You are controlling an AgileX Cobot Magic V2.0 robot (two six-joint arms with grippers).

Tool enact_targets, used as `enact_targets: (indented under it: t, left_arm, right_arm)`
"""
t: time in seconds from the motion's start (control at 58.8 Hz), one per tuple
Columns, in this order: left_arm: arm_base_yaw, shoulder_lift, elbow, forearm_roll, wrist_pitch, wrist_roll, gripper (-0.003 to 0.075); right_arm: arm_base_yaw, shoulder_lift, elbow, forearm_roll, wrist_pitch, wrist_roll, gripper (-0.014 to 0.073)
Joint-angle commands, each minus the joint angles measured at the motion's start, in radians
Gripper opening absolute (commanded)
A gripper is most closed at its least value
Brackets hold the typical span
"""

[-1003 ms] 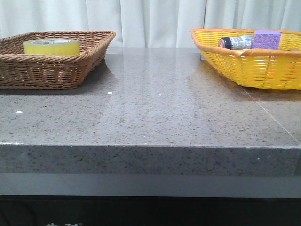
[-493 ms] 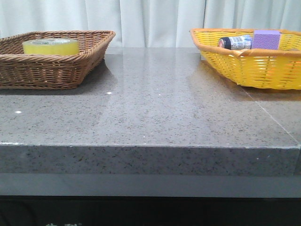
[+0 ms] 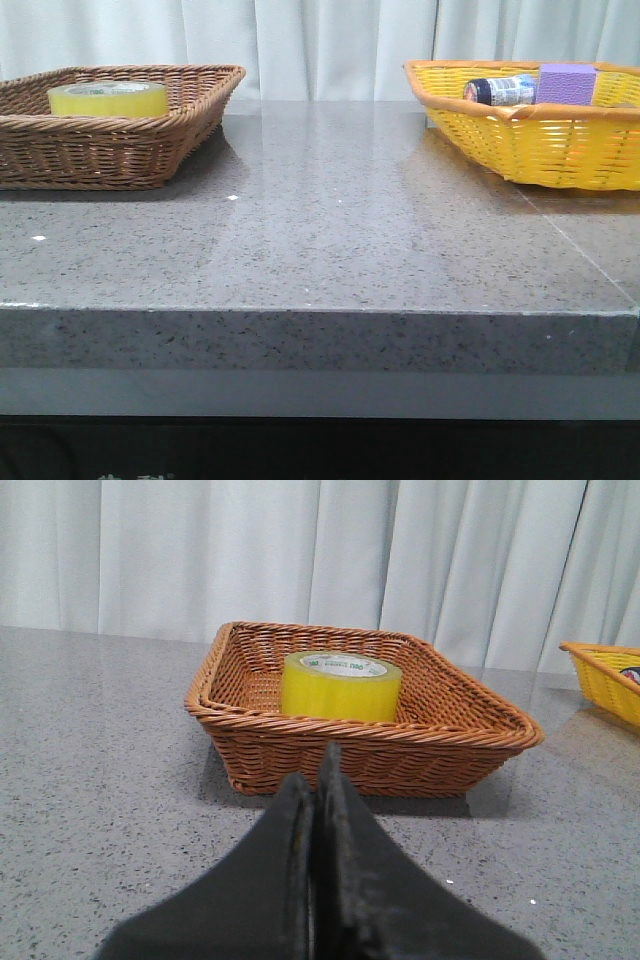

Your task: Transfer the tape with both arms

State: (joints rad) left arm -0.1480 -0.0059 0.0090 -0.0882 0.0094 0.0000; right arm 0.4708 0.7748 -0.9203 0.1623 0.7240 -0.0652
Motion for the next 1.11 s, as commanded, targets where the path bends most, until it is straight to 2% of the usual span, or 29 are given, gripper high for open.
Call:
enact_targets:
  t: [0.0,0.816,0.952,1.088]
  left_arm:
    - [0.003,-0.018,0.039,-0.011,-0.073,-0.013,-0.002]
    - [0.003,-0.018,0.039,-0.011,-0.073,-0.013,-0.002]
    - [0.003,-0.018,0.039,-0.011,-0.073,-0.013,-0.002]
    - [0.003,-0.018,0.039,-0.011,-0.073,-0.013,-0.002]
  right_arm:
    - [-0.002,-0.007,-0.025,0.007,-0.063,-0.001,-0.0067]
    - [-0.002,-0.022,-0.012,0.008,-0.073,-0.001,-0.0067]
    - [-0.109,-0.14,0.062,-0.021,-0.135,-0.007,-0.0067]
    - [-0.253,-0.316,0.227,-0.038,-0.297,-0.024,-0.0067]
